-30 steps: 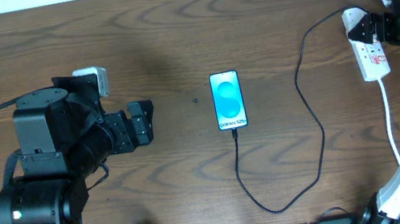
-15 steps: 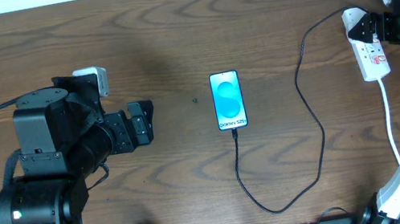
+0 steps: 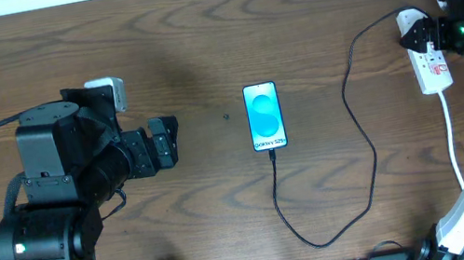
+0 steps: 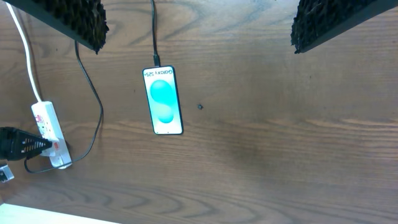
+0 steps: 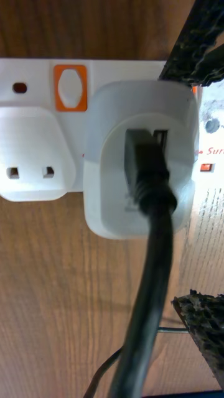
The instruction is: Plug charger to phone and switch on socket
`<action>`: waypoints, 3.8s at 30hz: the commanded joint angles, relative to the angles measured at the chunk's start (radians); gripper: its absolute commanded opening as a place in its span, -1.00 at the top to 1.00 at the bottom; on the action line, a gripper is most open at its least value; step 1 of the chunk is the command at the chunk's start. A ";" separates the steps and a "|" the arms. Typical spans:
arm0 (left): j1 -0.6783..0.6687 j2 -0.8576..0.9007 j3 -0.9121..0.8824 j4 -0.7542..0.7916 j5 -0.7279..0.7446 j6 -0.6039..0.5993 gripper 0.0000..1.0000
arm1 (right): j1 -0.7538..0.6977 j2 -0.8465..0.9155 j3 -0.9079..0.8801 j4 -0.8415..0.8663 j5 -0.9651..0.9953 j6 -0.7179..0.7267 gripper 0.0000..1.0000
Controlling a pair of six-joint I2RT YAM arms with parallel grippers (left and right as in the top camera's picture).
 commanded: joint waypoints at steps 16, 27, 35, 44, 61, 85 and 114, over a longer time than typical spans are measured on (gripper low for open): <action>0.003 0.001 0.004 0.000 -0.010 0.017 -0.89 | 0.067 0.011 -0.040 -0.071 -0.123 0.109 -0.98; 0.003 0.001 0.004 0.000 -0.010 0.017 -0.89 | 0.067 -0.023 -0.039 -0.122 0.087 0.339 -0.99; 0.003 0.001 0.004 0.000 -0.010 0.017 -0.89 | 0.067 -0.243 -0.039 -0.164 0.343 0.521 -0.98; 0.003 0.001 0.004 0.000 -0.010 0.017 -0.89 | 0.067 -0.608 -0.039 -0.156 0.409 0.595 -0.98; 0.003 0.001 0.004 0.000 -0.010 0.017 -0.89 | 0.067 -0.811 -0.040 -0.194 0.412 0.595 -0.99; 0.003 0.001 0.004 0.000 -0.010 0.017 -0.89 | 0.067 -0.811 -0.040 -0.196 0.413 0.595 -0.99; 0.080 -0.684 -0.674 0.418 -0.070 0.021 -0.90 | 0.067 -0.811 -0.040 -0.196 0.413 0.595 -0.99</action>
